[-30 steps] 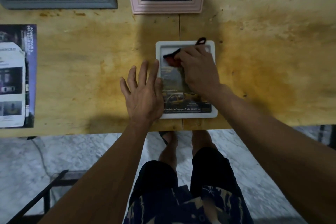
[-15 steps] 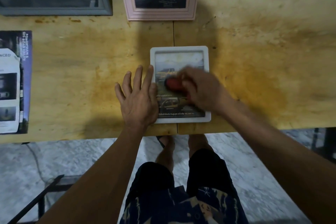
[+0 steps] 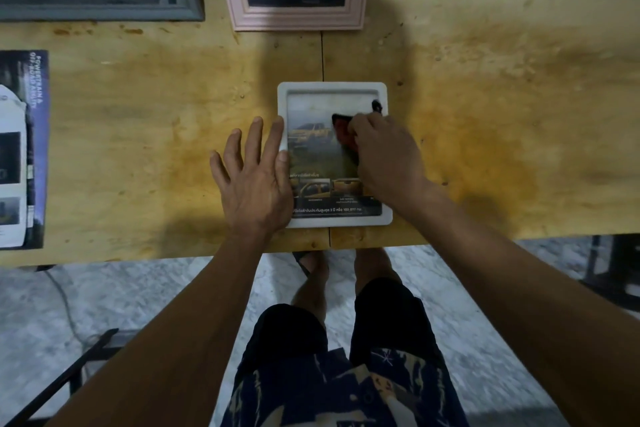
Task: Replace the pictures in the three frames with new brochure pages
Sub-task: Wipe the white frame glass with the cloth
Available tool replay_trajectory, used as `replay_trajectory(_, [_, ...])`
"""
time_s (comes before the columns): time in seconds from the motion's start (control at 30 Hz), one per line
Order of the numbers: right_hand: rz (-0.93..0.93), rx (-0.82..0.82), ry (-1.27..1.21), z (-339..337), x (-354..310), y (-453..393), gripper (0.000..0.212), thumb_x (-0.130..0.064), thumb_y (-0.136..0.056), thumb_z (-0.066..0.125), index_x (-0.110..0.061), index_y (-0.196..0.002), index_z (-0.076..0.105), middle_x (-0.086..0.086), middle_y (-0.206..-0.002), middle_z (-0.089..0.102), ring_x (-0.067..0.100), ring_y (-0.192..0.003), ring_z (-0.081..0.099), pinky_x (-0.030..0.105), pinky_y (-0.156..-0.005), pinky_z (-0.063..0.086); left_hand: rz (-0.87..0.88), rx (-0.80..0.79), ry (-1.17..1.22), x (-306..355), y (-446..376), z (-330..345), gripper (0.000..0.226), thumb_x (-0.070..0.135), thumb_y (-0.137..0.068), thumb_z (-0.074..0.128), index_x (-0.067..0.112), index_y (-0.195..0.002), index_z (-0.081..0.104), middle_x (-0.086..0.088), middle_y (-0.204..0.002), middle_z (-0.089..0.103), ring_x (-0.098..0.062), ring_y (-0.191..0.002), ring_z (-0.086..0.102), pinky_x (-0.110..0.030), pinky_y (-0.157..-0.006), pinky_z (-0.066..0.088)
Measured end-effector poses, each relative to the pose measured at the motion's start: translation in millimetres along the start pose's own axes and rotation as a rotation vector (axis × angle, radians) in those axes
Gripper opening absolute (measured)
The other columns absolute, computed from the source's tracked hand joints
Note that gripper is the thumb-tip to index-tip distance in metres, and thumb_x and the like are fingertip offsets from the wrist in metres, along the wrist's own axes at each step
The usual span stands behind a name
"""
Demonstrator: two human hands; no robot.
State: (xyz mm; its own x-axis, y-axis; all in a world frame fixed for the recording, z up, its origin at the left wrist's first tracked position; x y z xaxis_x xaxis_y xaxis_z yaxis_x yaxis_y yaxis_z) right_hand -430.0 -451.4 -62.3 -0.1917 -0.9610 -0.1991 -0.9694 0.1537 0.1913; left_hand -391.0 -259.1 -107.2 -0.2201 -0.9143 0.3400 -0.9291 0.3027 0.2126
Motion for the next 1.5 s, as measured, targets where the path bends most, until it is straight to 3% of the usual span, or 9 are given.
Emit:
replay_trajectory(0.2, [-0.07, -0.024, 0.069, 17, -11, 50, 0.029, -0.011, -0.079, 0.036, -0.011, -0.096, 0.06, 0.007, -0.089, 0.061, 0.025, -0.075, 0.056, 0.034, -0.068, 0.044, -0.004, 0.001, 0.0, 1, -1, -1, 0.049, 0.045, -0.107, 0.016, 0.042, -0.156, 0.015, 0.009, -0.166, 0.016, -0.025, -0.152, 0.008, -0.06, -0.119, 0.006])
replay_trajectory(0.37, [0.049, -0.044, -0.086, 18, -22, 73, 0.014, -0.006, -0.078, 0.066, -0.012, -0.091, 0.064, 0.007, -0.086, 0.063, 0.028, -0.073, 0.06, 0.03, -0.06, 0.038, -0.006, 0.005, 0.002, 2, -1, 0, 0.049, 0.045, -0.107, 0.016, 0.042, -0.156, 0.016, 0.009, -0.166, 0.016, -0.024, -0.152, 0.008, -0.059, -0.12, 0.006])
replay_trajectory(0.5, [0.201, -0.199, -0.538, 6, -20, 52, 0.021, -0.013, -0.094, 0.055, -0.021, -0.109, 0.067, -0.004, -0.104, 0.064, 0.01, -0.089, 0.055, 0.013, -0.068, 0.035, -0.007, -0.007, 0.007, 3, 0, 0, 0.049, 0.045, -0.107, 0.017, 0.042, -0.156, 0.015, 0.009, -0.166, 0.016, -0.024, -0.152, 0.007, -0.06, -0.119, 0.006])
replay_trajectory(0.6, [0.349, 0.051, -0.712, -13, -7, 18, 0.025, -0.013, -0.097, 0.049, -0.02, -0.113, 0.067, -0.005, -0.109, 0.063, 0.007, -0.095, 0.054, 0.005, -0.069, 0.033, 0.015, -0.028, 0.002, 3, -1, -2, 0.05, 0.044, -0.106, 0.019, 0.042, -0.156, 0.014, 0.008, -0.166, 0.015, -0.024, -0.152, 0.007, -0.06, -0.119, 0.006])
replay_trajectory(0.67, [0.402, 0.22, -0.598, -23, -1, -4, 0.027, -0.012, -0.098, 0.045, -0.012, -0.115, 0.066, 0.004, -0.114, 0.061, 0.015, -0.101, 0.056, 0.013, -0.072, 0.033, 0.019, -0.037, 0.0, 2, -3, -4, 0.051, 0.044, -0.106, 0.021, 0.042, -0.156, 0.015, 0.008, -0.166, 0.015, -0.025, -0.152, 0.007, -0.06, -0.119, 0.006])
replay_trajectory(0.87, [0.333, 0.199, -0.112, 8, -10, -21, 0.033, -0.009, -0.089, 0.046, -0.003, -0.119, 0.058, 0.016, -0.126, 0.049, 0.036, -0.109, 0.043, 0.036, -0.09, 0.031, 0.042, -0.05, -0.033, -1, -4, -6, 0.051, 0.046, -0.106, 0.021, 0.043, -0.156, 0.012, 0.008, -0.166, 0.016, -0.026, -0.151, 0.01, -0.06, -0.118, 0.01])
replay_trajectory(1.03, [0.388, 0.175, -0.159, 20, -26, -31, 0.055, -0.006, -0.084, 0.052, -0.009, -0.138, 0.046, 0.012, -0.138, 0.043, 0.035, -0.118, 0.039, 0.038, -0.091, 0.033, 0.049, -0.036, -0.065, -2, -4, -3, 0.051, 0.047, -0.107, 0.018, 0.041, -0.157, 0.009, 0.008, -0.166, 0.016, -0.028, -0.15, 0.011, -0.061, -0.117, 0.013])
replay_trajectory(1.33, [0.119, 0.115, -0.254, 40, -78, -26, 0.048, -0.021, -0.091, 0.053, -0.01, -0.138, 0.05, 0.01, -0.129, 0.052, 0.031, -0.111, 0.046, 0.04, -0.095, 0.043, 0.047, -0.031, -0.071, -6, -2, 0, 0.051, 0.045, -0.107, 0.014, 0.041, -0.158, 0.007, 0.009, -0.166, 0.016, -0.028, -0.15, 0.012, -0.06, -0.117, 0.013])
replay_trajectory(1.5, [0.035, 0.167, -0.064, 38, -55, 4, 0.042, -0.02, -0.092, 0.049, -0.015, -0.134, 0.054, 0.01, -0.117, 0.056, 0.029, -0.101, 0.051, 0.04, -0.086, 0.044, 0.034, -0.03, -0.053, -7, -4, -1, 0.05, 0.046, -0.107, 0.015, 0.043, -0.157, 0.009, 0.009, -0.165, 0.017, -0.027, -0.151, 0.011, -0.06, -0.117, 0.012])
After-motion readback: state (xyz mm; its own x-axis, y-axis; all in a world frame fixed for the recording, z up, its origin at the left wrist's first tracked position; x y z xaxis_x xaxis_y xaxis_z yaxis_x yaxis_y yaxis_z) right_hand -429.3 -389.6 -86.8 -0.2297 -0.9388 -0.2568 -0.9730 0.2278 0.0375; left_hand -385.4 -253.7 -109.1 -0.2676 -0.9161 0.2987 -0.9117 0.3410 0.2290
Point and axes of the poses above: each hand's wrist, its own y-axis away from the middle knuckle, its own z-axis out of the palm, x = y × z, the point moved 2 cm from there along -y, towards the middle knuckle
